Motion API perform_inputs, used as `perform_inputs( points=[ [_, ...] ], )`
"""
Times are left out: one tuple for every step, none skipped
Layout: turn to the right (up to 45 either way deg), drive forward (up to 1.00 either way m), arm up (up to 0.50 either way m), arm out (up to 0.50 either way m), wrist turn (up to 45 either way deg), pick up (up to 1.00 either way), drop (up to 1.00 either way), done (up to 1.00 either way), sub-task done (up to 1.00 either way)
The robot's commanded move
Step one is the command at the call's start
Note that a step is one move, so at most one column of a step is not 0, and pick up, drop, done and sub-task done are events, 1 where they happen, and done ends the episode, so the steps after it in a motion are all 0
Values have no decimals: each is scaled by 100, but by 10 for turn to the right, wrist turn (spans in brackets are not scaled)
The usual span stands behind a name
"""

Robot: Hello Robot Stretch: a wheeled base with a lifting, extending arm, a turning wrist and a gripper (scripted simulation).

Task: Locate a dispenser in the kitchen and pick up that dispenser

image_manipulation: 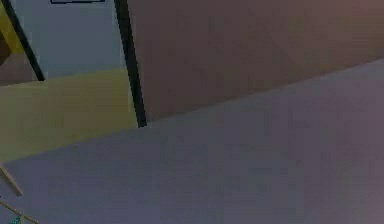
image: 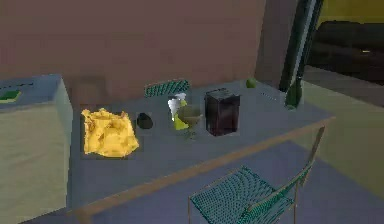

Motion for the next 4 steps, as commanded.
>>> perform_inputs(
  points=[
    [450, 0, 0, 0, 0, 0, 0, 0, 0],
    [90, 0, 0, 0, 0, 0, 0, 0, 0],
    [0, 100, 0, 0, 0, 0, 0, 0, 0],
    [270, 0, 0, 0, 0, 0, 0, 0, 0]
  ],
)
